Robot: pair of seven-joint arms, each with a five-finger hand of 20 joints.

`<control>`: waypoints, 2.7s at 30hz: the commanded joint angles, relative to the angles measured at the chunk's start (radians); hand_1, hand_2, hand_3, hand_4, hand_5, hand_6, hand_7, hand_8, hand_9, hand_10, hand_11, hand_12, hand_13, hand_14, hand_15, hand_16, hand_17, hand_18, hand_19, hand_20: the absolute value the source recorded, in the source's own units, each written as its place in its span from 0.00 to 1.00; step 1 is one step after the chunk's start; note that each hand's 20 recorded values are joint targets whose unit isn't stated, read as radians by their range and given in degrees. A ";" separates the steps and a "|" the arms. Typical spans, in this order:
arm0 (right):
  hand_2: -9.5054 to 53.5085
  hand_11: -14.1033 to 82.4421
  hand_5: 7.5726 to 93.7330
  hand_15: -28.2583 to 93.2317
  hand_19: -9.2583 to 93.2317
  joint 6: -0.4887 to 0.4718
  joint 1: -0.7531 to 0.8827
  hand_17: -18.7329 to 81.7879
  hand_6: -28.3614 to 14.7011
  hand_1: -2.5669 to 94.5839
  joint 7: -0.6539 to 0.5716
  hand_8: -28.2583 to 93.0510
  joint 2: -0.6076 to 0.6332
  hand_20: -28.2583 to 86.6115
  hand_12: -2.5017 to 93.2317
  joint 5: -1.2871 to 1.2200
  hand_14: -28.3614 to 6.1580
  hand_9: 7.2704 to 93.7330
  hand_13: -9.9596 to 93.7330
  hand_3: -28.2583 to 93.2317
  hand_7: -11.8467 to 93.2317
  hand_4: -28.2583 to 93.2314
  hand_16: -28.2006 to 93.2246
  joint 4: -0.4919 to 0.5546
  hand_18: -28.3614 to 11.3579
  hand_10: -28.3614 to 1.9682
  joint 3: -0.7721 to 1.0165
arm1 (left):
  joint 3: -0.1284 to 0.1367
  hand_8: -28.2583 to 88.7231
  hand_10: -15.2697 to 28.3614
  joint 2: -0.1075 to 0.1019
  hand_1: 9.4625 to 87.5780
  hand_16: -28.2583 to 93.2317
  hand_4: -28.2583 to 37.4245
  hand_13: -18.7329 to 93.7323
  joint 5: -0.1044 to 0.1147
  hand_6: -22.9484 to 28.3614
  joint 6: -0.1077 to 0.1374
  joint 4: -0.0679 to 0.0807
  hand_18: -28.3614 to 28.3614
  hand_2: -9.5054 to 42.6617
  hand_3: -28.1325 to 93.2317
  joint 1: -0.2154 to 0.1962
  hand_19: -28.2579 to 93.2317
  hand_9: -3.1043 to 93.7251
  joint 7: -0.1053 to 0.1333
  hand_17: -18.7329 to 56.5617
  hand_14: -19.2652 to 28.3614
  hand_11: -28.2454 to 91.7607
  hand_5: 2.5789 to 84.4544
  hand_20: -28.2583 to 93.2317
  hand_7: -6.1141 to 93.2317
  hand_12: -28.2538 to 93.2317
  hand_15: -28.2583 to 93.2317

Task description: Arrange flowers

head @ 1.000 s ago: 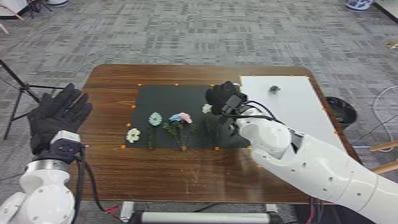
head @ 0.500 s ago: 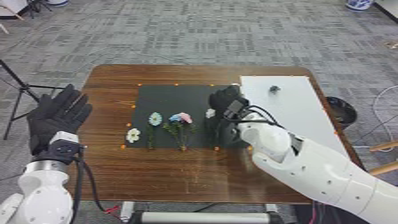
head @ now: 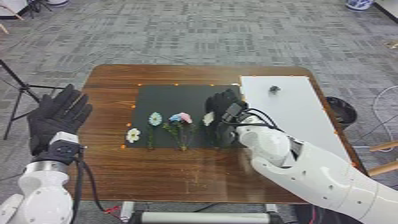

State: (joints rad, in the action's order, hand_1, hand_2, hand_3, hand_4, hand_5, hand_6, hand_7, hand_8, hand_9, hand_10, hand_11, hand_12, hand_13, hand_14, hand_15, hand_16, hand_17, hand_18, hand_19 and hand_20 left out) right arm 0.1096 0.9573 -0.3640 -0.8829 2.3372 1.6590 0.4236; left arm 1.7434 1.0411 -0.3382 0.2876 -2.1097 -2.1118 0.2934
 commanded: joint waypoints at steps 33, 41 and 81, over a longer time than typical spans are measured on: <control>0.00 0.25 0.51 0.70 0.73 -0.168 -0.175 0.43 0.61 0.52 -0.196 0.14 0.161 0.55 0.19 -0.190 0.59 0.51 0.65 0.87 0.25 0.00 0.54 -0.150 0.20 0.55 0.148 | -0.032 0.17 0.68 -0.020 0.22 0.19 0.00 0.39 -0.012 0.63 -0.017 0.000 0.77 0.51 0.83 0.004 0.54 0.37 0.043 0.17 0.71 0.41 0.52 0.31 0.17 0.30 0.44; 0.00 0.22 0.46 0.70 0.73 -0.303 -0.191 0.43 0.60 0.51 -0.173 0.14 0.100 0.54 0.17 -0.208 0.59 0.45 0.65 0.87 0.23 0.00 0.53 -0.248 0.21 0.57 0.143 | -0.061 0.17 0.68 -0.017 0.22 0.19 0.00 0.39 -0.012 0.63 -0.033 0.007 0.77 0.51 0.83 0.029 0.54 0.37 0.039 0.17 0.71 0.41 0.52 0.31 0.17 0.30 0.44; 0.00 0.40 0.70 0.74 0.79 -0.082 0.134 0.50 0.68 0.66 -0.155 0.26 0.137 0.59 0.62 -0.162 0.69 0.80 0.76 0.80 0.54 0.00 0.61 0.027 0.23 0.71 0.355 | -0.085 0.17 0.69 -0.025 0.22 0.19 0.00 0.39 -0.009 0.63 -0.017 0.022 0.77 0.52 0.83 0.062 0.54 0.38 0.018 0.16 0.73 0.41 0.52 0.32 0.17 0.30 0.46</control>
State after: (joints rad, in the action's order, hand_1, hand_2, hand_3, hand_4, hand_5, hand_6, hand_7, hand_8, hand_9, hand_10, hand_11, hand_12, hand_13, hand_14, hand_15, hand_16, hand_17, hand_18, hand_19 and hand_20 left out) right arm -0.0238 0.9583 -0.5709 -0.7671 2.1639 1.5299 0.6675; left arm 1.6658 1.0218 -0.3486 0.2653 -2.0920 -2.0554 0.3201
